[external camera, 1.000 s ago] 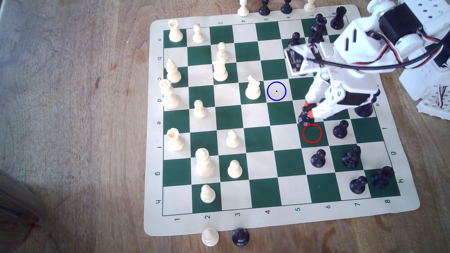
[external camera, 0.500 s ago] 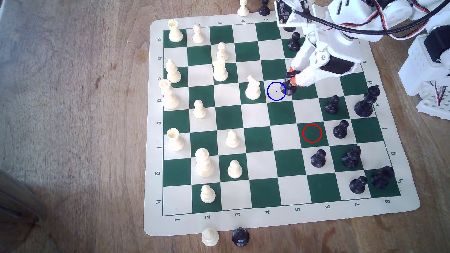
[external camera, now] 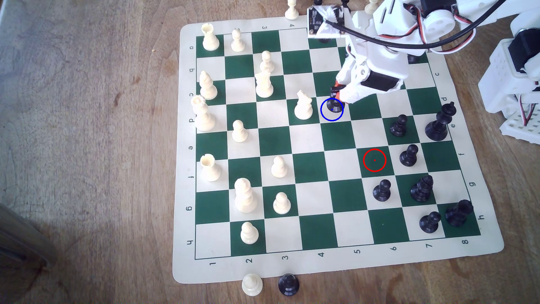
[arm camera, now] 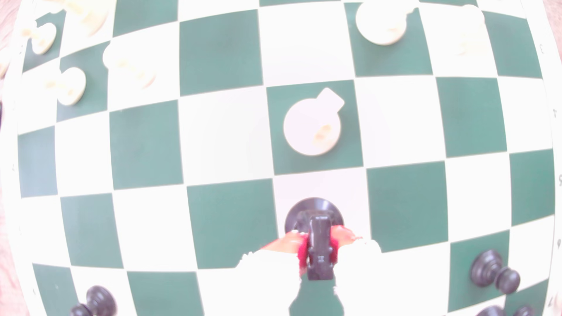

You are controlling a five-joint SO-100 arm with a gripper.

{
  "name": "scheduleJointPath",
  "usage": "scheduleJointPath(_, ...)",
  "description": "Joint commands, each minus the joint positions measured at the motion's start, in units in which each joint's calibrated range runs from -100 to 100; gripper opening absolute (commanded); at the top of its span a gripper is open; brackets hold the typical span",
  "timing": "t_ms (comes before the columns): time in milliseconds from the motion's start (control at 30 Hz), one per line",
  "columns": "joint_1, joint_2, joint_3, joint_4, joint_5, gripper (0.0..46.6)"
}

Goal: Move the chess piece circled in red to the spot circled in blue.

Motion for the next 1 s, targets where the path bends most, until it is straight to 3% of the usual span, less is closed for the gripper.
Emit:
scheduleJointPath(0,-0.15,0.96,-2.89,-2.06,0.39,0.3)
scheduleJointPath(767,0.63,4.18,1.10,-5.83,1.32,0.6)
scheduleJointPath(800,0.94,4.18,1.10,-5.83,1.37,3.8)
scheduleJointPath(867,1.33,4.10,1.19,-5.83,1.27,16.1)
scheduleJointPath(900,1.41,3.93,1.47,-5.83,1.22,19.7)
scheduleJointPath(967,1.41,3.17,2.37,-5.75,1.32,22.3)
